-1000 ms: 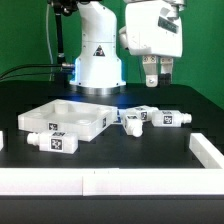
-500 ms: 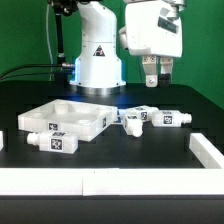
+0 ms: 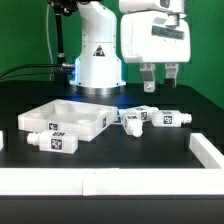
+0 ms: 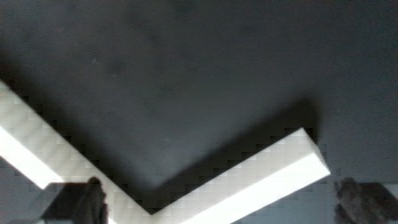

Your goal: Assemble one leg

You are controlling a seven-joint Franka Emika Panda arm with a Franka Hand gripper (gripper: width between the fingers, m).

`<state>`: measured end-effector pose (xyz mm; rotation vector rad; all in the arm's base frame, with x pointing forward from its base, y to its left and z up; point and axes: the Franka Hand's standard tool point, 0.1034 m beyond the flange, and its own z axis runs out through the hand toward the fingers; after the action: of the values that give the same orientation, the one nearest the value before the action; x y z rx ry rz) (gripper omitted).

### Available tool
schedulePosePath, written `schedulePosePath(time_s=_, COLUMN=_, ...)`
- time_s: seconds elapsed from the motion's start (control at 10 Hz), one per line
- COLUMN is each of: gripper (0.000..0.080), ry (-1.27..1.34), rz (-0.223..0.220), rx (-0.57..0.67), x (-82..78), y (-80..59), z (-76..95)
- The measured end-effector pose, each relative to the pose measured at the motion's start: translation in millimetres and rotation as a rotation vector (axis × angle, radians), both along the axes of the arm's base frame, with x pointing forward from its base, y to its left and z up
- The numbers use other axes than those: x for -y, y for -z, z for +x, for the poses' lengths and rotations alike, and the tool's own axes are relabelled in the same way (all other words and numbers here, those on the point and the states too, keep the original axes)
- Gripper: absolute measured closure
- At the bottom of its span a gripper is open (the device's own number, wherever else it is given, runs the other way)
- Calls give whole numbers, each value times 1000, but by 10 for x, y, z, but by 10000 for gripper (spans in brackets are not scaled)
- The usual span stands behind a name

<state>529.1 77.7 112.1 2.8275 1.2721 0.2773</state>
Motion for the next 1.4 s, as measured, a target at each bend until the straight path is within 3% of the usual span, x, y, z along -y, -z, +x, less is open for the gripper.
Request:
schedulePosePath(time_s=0.1, gripper=149, ry=32, rz=7, rx=-6, x=-31, y=17, z=-27)
schedulePosePath(time_s=0.4, gripper=149, ry=43, rz=18, rx=6, x=77, y=184, z=-152)
schedulePosePath(time_s=0.8, gripper=149, ry=51, rz=18, rx=3, x=74, y=181, z=-162)
schedulePosePath(time_s=0.9, gripper=149, ry=87, rz=20, rx=-11, x=92, y=207, z=-281)
schedulePosePath(time_s=1.0, gripper=149, ry=188, rz=22, rx=-49, x=77, y=146, z=-374)
schedulePosePath(time_s=1.2, gripper=149, ry=397, rz=11, rx=-175, x=185, y=-13, z=-394)
schedulePosePath(time_s=1.4, gripper=149, ry=373, rz=16, rx=-153, x=205, y=-9, z=-352)
